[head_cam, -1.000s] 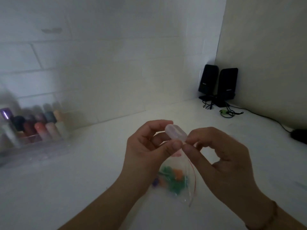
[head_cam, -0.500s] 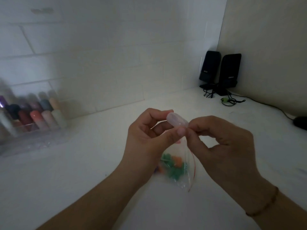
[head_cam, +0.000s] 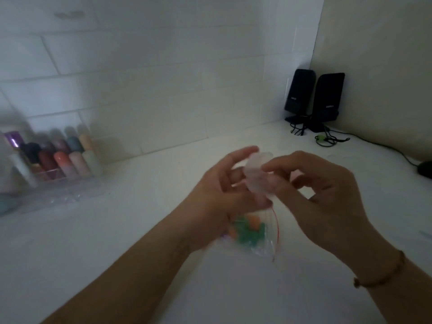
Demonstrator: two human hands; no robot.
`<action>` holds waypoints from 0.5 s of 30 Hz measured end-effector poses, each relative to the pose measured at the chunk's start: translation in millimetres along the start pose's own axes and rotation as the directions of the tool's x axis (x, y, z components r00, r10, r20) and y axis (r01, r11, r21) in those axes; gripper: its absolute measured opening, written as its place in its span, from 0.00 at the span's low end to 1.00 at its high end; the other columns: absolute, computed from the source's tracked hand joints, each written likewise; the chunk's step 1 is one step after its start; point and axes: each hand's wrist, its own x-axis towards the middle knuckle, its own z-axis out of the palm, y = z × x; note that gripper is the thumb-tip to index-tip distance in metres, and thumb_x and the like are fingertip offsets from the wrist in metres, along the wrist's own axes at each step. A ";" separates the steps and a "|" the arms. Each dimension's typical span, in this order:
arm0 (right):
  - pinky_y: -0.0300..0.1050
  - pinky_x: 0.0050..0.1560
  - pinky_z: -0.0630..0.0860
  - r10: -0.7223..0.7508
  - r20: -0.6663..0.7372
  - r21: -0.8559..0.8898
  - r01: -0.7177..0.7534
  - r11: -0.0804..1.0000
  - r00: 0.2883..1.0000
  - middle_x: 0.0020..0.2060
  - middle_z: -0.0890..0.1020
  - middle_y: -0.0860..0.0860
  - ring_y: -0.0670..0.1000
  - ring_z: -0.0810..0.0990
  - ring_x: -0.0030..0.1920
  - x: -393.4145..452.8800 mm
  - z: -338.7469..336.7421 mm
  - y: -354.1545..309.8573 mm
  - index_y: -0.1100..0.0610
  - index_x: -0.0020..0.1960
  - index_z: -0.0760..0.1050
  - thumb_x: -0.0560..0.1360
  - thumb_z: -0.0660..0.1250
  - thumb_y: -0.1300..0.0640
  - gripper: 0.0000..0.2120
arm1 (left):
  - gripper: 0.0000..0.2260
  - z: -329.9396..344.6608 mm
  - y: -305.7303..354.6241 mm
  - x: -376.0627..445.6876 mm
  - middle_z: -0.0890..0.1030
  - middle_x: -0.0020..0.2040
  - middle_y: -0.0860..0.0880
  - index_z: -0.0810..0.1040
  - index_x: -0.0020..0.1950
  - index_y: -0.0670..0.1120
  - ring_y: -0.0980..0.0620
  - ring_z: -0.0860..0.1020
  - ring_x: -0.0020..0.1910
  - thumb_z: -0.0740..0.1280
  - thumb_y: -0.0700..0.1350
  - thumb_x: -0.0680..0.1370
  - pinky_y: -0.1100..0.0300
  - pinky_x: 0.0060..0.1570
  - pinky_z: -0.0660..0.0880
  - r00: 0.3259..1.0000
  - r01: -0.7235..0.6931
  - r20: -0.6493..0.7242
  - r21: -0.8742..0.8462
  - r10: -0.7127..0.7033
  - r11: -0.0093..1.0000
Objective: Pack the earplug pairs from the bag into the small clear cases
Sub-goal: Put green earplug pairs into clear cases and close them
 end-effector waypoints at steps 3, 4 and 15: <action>0.34 0.25 0.70 0.137 0.002 0.079 -0.137 0.987 0.991 0.28 0.79 0.48 0.46 0.73 0.25 5.4 -14.7 4.1 0.48 0.36 0.80 0.70 0.68 0.54 0.05 | 0.28 -19.4 17.6 3.9 0.79 0.47 0.43 0.73 0.64 0.40 0.47 0.80 0.45 0.70 0.29 0.64 0.58 0.44 0.80 0.985 -0.027 -0.172 -0.271 -0.020 0.962; 0.31 0.24 0.67 0.215 0.089 0.029 -0.218 0.976 0.973 0.25 0.78 0.48 0.44 0.70 0.22 7.2 -20.4 7.6 0.49 0.34 0.80 0.70 0.70 0.56 0.07 | 0.26 -26.4 21.5 4.9 0.78 0.46 0.43 0.73 0.63 0.40 0.47 0.79 0.44 0.68 0.30 0.65 0.60 0.43 0.79 0.973 -0.041 -0.226 -0.330 -0.037 0.943; 0.35 0.30 0.61 0.446 0.436 -0.615 -0.102 0.782 0.782 0.25 0.70 0.41 0.38 0.69 0.29 -8.7 -0.5 12.9 0.40 0.47 0.81 0.70 0.68 0.42 0.07 | 0.12 -45.7 19.3 7.8 0.77 0.40 0.43 0.77 0.56 0.39 0.48 0.76 0.35 0.63 0.40 0.74 0.58 0.37 0.75 0.881 0.038 -0.428 -0.365 -0.204 0.930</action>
